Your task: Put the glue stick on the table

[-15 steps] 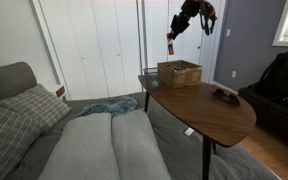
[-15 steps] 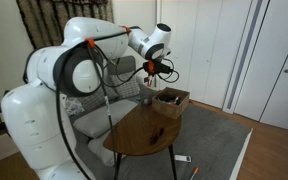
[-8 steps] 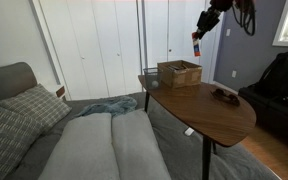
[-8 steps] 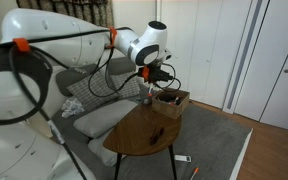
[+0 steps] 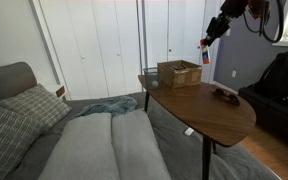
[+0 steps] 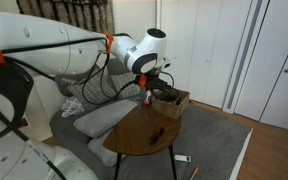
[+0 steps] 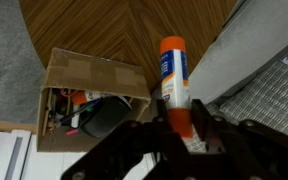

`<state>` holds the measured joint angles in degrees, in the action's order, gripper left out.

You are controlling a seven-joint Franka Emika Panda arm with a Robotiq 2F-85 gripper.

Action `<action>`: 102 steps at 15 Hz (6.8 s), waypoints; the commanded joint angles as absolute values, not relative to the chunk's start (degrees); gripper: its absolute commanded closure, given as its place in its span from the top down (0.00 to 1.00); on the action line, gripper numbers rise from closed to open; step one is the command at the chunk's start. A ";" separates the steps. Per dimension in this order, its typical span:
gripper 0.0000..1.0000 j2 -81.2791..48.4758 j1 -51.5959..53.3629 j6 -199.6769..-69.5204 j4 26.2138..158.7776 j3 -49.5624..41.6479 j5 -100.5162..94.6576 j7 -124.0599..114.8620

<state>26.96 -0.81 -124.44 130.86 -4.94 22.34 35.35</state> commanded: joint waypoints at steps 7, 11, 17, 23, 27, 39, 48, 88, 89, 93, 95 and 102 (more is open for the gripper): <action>0.07 25.41 1.30 -143.26 140.03 -7.30 14.30 33.85; 0.07 22.93 3.26 -152.75 144.69 -9.17 16.33 32.93; 0.07 21.90 4.22 -153.05 144.77 -10.45 15.22 32.40; 0.30 21.86 4.34 -152.58 144.90 -11.19 15.03 32.13; 0.07 21.54 4.10 -159.54 146.83 -10.24 15.01 29.70; 0.07 19.18 7.88 -174.83 149.02 -10.26 21.68 26.39; 0.07 16.84 7.18 -174.80 151.01 6.45 14.86 1.48; 0.07 23.35 -23.23 -152.71 135.07 46.91 -8.33 -46.03; 0.07 22.77 -23.28 -152.97 135.54 45.49 -9.10 -46.18; 0.07 23.36 -25.41 -154.26 138.38 42.07 -16.27 -52.72; 0.07 24.42 -27.32 -154.84 140.20 41.85 -21.04 -59.60; 0.07 27.73 -33.99 -153.48 144.64 46.90 -31.53 -79.88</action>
<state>24.33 -30.46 -153.24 142.52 43.45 -28.59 -72.74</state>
